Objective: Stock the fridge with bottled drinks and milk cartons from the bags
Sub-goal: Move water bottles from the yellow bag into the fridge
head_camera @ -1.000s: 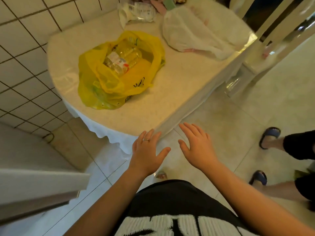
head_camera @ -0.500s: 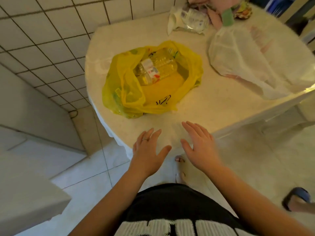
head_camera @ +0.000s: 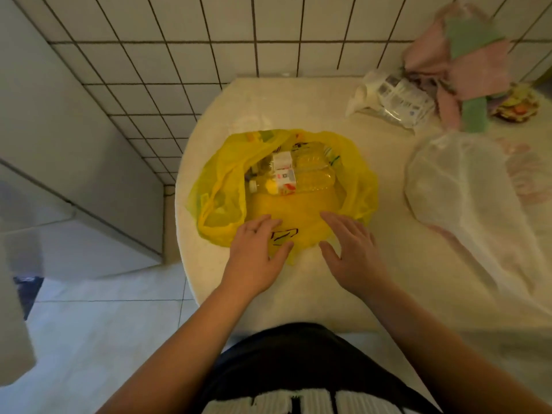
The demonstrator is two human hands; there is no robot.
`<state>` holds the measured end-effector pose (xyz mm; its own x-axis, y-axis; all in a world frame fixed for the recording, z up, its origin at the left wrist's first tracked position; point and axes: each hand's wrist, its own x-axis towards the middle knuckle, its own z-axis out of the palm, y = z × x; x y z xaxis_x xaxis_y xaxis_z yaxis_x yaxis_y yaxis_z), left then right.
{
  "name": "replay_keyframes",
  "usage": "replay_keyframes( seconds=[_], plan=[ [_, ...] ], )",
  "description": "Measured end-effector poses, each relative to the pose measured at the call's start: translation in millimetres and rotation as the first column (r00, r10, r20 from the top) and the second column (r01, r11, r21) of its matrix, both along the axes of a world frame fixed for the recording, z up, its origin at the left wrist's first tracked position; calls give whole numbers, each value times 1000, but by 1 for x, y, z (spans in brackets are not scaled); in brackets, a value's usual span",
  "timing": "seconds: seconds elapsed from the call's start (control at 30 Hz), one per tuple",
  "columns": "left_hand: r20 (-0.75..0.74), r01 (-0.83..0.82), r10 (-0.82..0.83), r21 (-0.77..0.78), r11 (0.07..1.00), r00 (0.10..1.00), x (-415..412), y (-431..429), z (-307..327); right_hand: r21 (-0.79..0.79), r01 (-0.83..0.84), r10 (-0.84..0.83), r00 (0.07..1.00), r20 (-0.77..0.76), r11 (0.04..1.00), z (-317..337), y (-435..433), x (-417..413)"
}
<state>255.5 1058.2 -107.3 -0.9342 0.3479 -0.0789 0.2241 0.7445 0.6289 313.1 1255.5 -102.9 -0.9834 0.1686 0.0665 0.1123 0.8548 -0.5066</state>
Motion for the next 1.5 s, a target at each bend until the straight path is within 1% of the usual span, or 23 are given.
replay_keyframes(
  seconds=[0.07,0.17,0.23,0.3,0.33,0.37,0.4,0.43,0.47,0.5,0.53,0.57,0.6,0.67,0.77,0.83,0.9,1.0,1.07,1.17,1.27,1.4,1.5],
  plan=[
    [6,-23,23,-3,1000,1000,-12,9,1,-8,-37,36,999,-8,999,0,10,-20],
    [67,-53,53,-3,999,996,-31,23,-2,16,-100,100,995,4,995,2,20,-53],
    [159,-128,123,27,991,980,-42,34,-7,63,-151,151,988,16,986,2,25,-78],
    [255,-207,191,37,978,948,-53,46,-12,120,-207,200,977,71,971,0,30,-103],
    [310,-245,216,56,968,926,-59,51,-17,141,-231,219,971,98,963,-1,31,-115],
    [394,-309,249,96,946,885,-65,57,-21,155,-252,236,965,116,955,-2,33,-127],
    [516,-414,287,148,898,807,-72,62,-25,170,-271,252,959,126,947,-4,34,-138],
    [655,-545,309,188,817,690,-80,67,-29,186,-291,269,954,136,938,-7,36,-150],
    [783,-672,293,203,712,548,-87,72,-33,208,-311,285,947,147,927,-10,37,-162],
    [879,-776,244,196,600,411,-94,76,-35,231,-331,298,940,165,915,-14,39,-173],
    [929,-845,193,184,502,316,-101,80,-38,255,-348,306,933,191,902,-19,40,-185],
    [944,-883,181,173,435,274,-108,82,-44,279,-364,310,925,219,889,-24,42,-196],
    [949,-908,186,169,384,255,-114,85,-51,300,-380,313,917,249,875,-29,44,-207],
    [943,-929,224,163,332,245,-125,89,-62,335,-417,325,898,298,845,-38,49,-225],
    [919,-930,304,143,339,252,-139,101,-75,394,-467,358,877,321,791,-46,57,-246],
    [907,-941,343,135,310,243,-148,110,-78,441,-492,381,868,318,751,-50,57,-256],
    [906,-960,373,104,258,199,-156,117,-82,464,-511,392,857,334,723,-52,56,-269],
    [900,-978,415,48,203,131,-167,122,-84,456,-546,377,829,413,703,-52,56,-291],
    [896,-983,435,13,182,92,-172,124,-83,444,-580,362,797,484,683,-51,55,-304],
    [895,-986,442,-17,166,59,-177,127,-83,436,-633,362,749,555,640,-52,50,-317],
    [906,-987,421,-42,158,29,-183,129,-90,379,-656,376,715,590,653,-55,47,-323],
    [917,-985,398,-44,168,27,-191,128,-103,238,-636,433,708,558,734,-55,50,-323],
    [923,-984,384,-41,175,30,-191,127,-124,228,-637,448,712,541,736,-54,53,-318]
  ],
)
